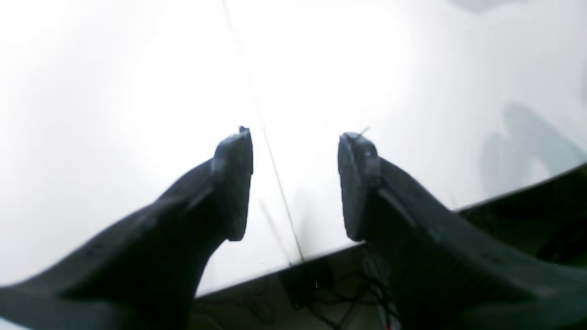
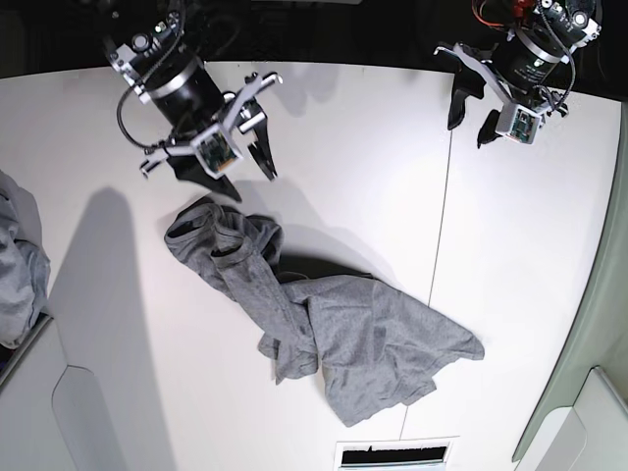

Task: Layout the t-shirt on the table in an organized manner, then fold the t-shirt properly
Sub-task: 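Grasp the grey t-shirt with the right gripper and drag it sideways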

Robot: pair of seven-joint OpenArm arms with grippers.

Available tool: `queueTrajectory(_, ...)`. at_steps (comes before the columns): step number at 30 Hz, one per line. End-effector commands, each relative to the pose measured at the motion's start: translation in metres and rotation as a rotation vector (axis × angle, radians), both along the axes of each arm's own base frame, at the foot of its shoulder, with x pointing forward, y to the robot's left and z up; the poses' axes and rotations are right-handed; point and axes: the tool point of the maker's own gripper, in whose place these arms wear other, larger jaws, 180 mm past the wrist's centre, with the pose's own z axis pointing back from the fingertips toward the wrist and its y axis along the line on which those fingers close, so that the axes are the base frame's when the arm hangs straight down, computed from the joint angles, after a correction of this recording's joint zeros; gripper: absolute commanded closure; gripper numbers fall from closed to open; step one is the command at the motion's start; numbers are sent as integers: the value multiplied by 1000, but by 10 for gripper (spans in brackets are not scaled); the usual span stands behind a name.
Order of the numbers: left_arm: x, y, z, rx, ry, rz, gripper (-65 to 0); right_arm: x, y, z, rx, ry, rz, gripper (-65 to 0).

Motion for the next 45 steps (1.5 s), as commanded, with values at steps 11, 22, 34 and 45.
queueTrajectory(11, 43, 13, -1, -51, -66, 40, -323, 109, 8, -25, -81, -52, -119, -295)
queueTrajectory(22, 60, 17, -7, -103, -72, 74, -322, 135, 8, -41, -156, -51, -127, -57)
queueTrajectory(34, 55, 18, -13, -89, -38, 73, -322, 165, -18, 75, -84, -279, -279, 0)
queueTrajectory(45, 55, 22, -24, -91, -15, 87, -322, 213, -152, 126, -93, -311, -526, 0)
